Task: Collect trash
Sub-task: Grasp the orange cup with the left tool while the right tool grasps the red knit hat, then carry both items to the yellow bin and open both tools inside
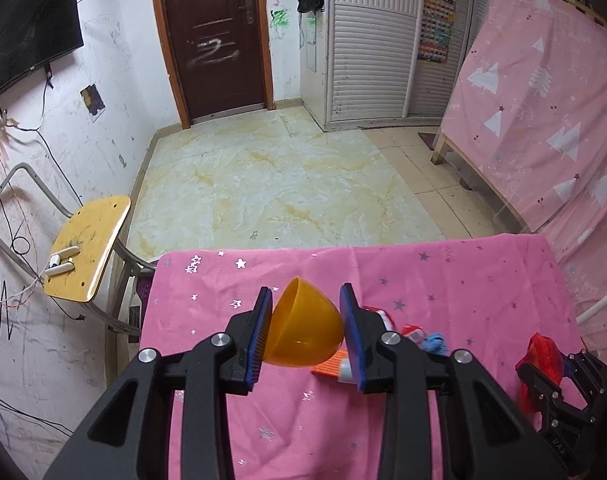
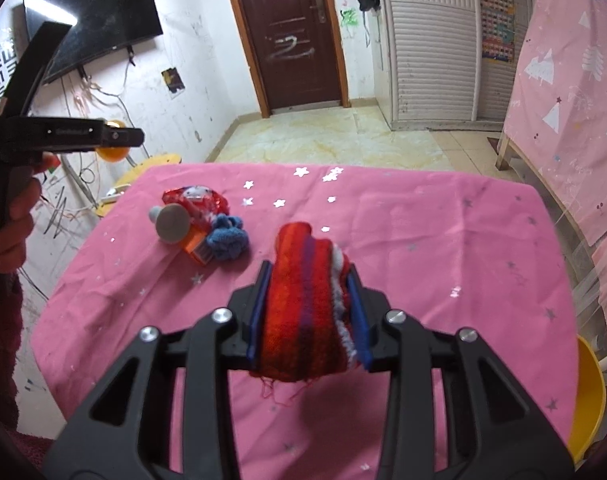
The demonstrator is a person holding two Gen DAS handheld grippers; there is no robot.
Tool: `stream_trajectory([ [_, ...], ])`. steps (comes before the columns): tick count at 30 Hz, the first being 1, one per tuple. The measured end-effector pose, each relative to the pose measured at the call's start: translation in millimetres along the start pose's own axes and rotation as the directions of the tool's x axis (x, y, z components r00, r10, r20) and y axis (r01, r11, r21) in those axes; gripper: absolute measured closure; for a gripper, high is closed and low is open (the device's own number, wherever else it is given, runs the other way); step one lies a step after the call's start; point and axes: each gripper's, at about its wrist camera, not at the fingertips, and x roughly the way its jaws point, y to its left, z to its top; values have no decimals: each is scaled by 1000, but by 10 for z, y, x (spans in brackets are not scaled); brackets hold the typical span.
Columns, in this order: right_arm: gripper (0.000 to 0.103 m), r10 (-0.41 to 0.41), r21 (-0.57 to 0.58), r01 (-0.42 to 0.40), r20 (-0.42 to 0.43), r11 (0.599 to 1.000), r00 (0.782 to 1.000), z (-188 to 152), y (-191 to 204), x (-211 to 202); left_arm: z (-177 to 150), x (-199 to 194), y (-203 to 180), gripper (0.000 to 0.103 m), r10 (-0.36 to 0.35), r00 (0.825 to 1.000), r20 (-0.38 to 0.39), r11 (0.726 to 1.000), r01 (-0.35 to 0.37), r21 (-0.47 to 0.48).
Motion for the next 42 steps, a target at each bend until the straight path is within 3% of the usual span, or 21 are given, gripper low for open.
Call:
stream_trajectory([
  [14, 69, -41, 112, 28, 110, 993, 993, -140, -551, -555, -90, -316, -855, 76, -72, 997, 30, 993, 69, 101],
  [26, 69, -133, 230, 92, 170, 969, 976, -416, -1210, -1012, -239, -504, -1815, 76, -172, 985, 27, 964, 162, 211],
  [35, 69, -227, 314, 163, 178, 935, 958, -663, -1753, -1270, -502, -569, -2642, 76, -314, 949, -32, 912, 311, 269],
  [42, 69, -263, 368, 187, 169, 911, 950, -872, -2086, -1383, -680, -515, -3132, 76, -382, 919, -94, 872, 392, 292],
])
